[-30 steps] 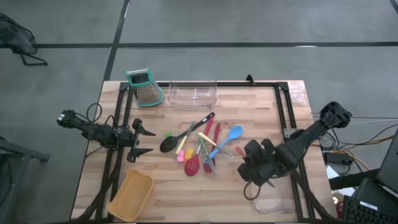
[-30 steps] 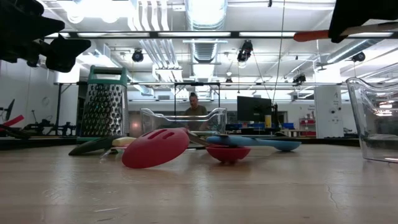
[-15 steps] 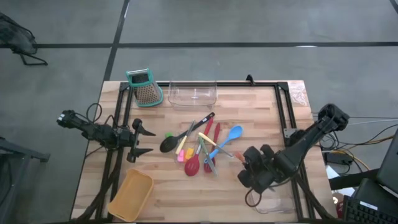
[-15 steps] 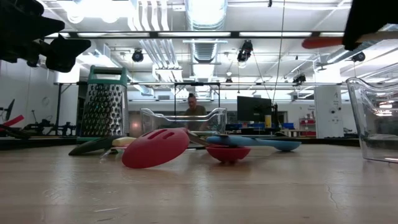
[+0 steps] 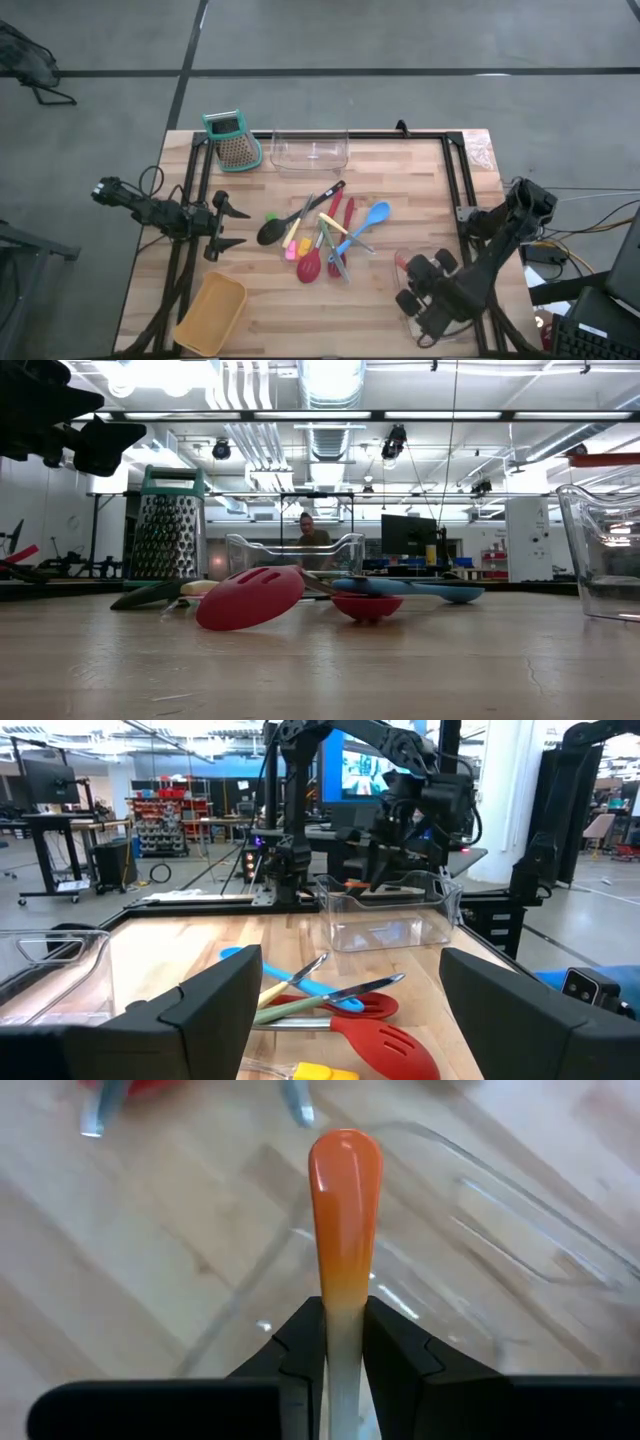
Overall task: Pick & Place Kitchen Items
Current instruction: Put the orange knife into the bottom transparent bin
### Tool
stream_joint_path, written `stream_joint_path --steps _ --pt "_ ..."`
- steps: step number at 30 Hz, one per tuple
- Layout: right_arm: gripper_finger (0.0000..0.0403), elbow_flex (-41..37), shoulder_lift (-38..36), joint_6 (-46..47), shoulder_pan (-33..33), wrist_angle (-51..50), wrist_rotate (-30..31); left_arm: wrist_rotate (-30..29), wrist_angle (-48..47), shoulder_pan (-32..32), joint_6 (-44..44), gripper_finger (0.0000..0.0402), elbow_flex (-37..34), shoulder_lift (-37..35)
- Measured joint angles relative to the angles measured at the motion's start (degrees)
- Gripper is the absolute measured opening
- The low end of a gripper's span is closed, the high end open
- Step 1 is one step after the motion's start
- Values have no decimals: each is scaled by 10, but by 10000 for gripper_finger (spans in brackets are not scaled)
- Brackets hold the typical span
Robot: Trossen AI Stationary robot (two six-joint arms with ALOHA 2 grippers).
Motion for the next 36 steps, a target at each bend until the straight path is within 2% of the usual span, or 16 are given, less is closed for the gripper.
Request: stream_joint_path --steps 6,13,22,31,36 --pt "59 -15 20 90 31 -23 -1 0 0 0 0 312 0 0" --pt "52 -54 32 143 32 -3 -44 0 0 0 0 312 0 0" --pt "70 -110 30 155 32 72 -46 0 0 0 0 312 0 0" --pt "62 -109 28 142 32 80 -49 0 0 0 0 312 0 0" --pt "91 -97 27 135 32 65 -49 0 0 0 0 312 0 0"
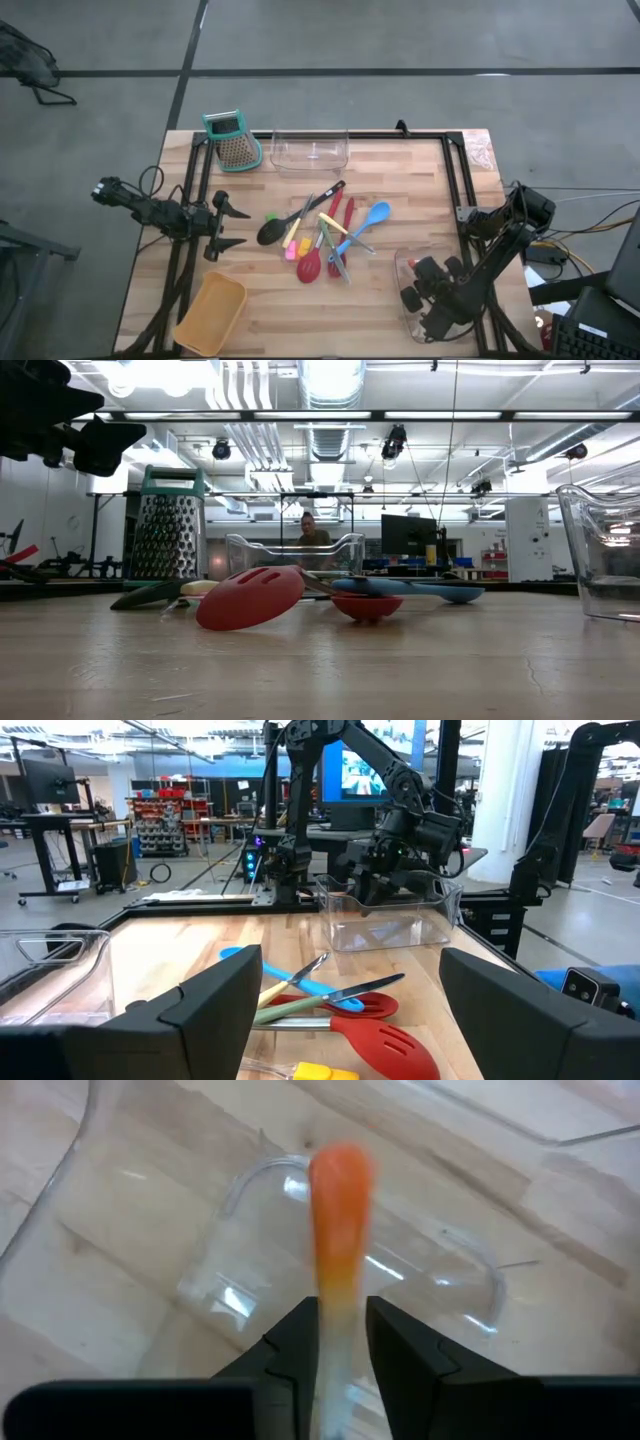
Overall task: Pick & Place Kitchen Items
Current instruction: Put the orange knife into the bottom transparent bin, then put the right yellow knife into the bottom transparent bin
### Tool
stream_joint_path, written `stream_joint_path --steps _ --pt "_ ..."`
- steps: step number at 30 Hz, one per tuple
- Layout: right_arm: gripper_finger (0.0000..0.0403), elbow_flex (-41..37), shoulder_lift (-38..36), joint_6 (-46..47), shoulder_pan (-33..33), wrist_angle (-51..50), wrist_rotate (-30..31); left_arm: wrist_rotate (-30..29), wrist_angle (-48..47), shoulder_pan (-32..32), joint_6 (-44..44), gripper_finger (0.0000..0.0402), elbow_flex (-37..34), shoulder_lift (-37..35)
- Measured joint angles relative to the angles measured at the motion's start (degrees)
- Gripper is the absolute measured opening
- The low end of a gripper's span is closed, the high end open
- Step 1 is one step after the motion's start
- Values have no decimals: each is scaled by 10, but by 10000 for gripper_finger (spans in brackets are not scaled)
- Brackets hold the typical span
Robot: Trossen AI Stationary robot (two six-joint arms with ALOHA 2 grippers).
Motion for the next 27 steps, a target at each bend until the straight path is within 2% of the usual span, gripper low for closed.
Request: stream_joint_path --steps 7,13,20,27 --pt "138 19 -1 -13 -2 -32 0 0 0 0 0 312 0 0" --pt "164 69 -1 -62 -24 -107 17 0 0 0 0 312 0 0" --pt "182 146 -1 -166 -74 -178 108 0 0 0 0 312 0 0" --pt "178 188 -2 -298 -149 -161 167 0 0 0 0 312 0 0"
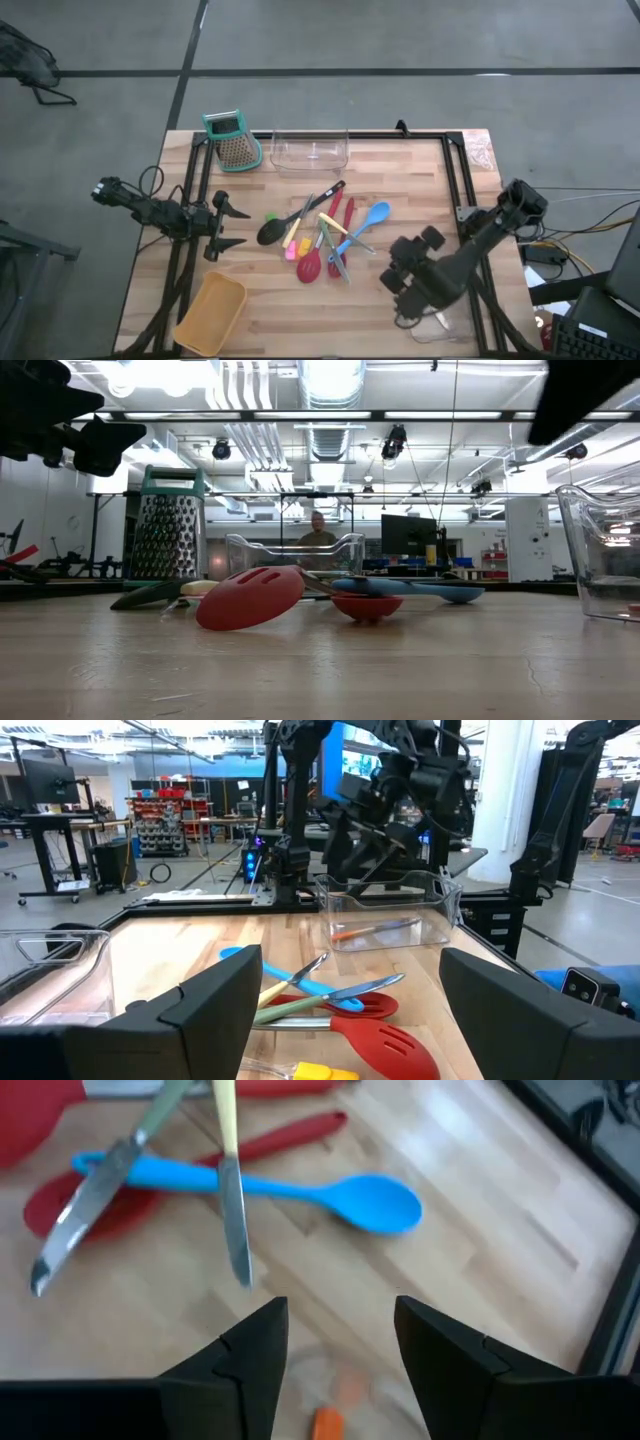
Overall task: Pick & Place Kitchen Items
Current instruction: Put the right yellow knife into the bottom transparent bin
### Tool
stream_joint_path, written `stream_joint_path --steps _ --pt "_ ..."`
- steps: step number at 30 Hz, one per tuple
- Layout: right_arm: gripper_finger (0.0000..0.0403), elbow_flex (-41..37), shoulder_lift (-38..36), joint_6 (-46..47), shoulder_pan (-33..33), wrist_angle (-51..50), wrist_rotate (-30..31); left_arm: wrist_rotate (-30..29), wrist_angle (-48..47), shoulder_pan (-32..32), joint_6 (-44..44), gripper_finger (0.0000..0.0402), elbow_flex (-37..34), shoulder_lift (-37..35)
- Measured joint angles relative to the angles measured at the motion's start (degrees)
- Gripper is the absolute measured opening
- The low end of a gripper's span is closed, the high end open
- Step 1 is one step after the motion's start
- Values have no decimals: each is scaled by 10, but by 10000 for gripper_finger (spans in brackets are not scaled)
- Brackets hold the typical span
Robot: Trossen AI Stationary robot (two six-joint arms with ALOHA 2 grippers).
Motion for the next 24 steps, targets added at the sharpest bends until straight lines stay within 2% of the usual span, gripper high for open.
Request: stream_joint_path --steps 12,24 --pt "146 7 0 -221 -145 112 15 0 0 0 0 312 0 0" --pt "161 -4 2 -433 -278 270 -115 0 0 0 0 312 0 0"
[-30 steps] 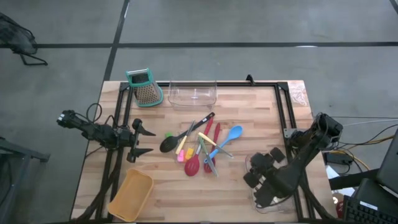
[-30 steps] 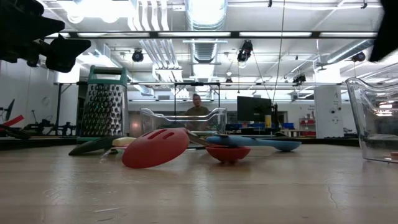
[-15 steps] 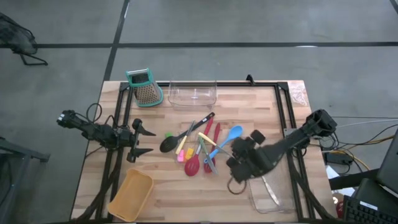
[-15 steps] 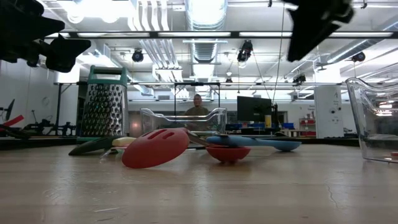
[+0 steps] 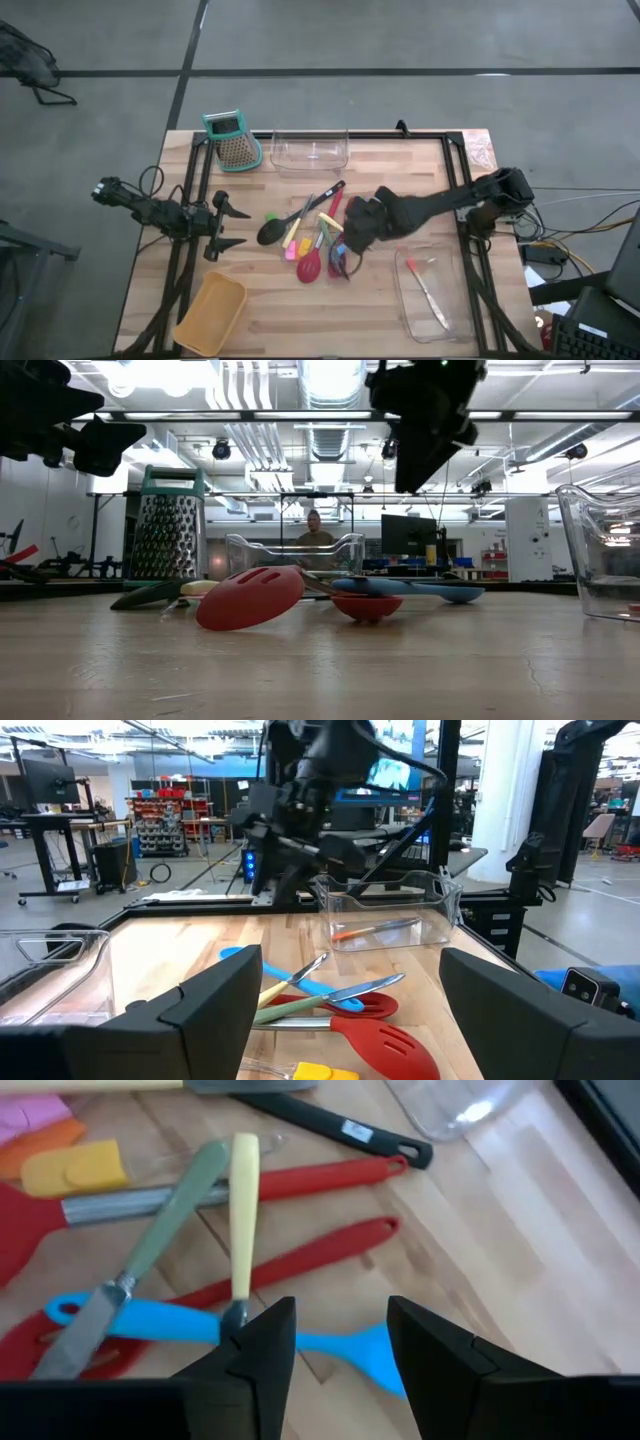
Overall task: Pick & Place Kitchen Items
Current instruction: Put the right yellow knife into the bottom transparent bin
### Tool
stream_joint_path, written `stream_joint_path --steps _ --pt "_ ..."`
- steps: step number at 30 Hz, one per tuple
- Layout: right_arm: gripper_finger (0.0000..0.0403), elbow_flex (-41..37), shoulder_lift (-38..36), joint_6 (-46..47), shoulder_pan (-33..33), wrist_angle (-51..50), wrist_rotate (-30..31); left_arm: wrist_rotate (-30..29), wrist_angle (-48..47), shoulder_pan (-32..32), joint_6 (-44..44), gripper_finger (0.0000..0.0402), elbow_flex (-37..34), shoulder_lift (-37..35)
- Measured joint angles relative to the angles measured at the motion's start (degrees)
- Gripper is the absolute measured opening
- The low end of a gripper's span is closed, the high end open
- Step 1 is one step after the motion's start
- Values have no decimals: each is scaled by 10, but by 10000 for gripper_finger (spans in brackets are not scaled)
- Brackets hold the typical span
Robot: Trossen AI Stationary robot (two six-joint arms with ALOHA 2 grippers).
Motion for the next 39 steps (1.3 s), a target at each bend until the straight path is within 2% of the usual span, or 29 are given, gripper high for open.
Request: stream_joint_path --steps 4,10,16,27,34,39 --pt "170 -3 0 -40 -33 36 -49 0 0 0 0 312 0 0" --pt "182 -33 0 -87 -60 149 -124 0 0 0 0 312 0 0" --pt "182 -67 0 -94 -67 191 -127 0 0 0 0 312 0 0" --pt "147 -133 11 -94 -67 333 -127 0 0 0 0 312 0 0" --pt "136 -150 40 -92 -67 339 -127 0 0 0 0 312 0 0" --pt "147 -143 66 -92 -67 344 -127 0 0 0 0 312 0 0"
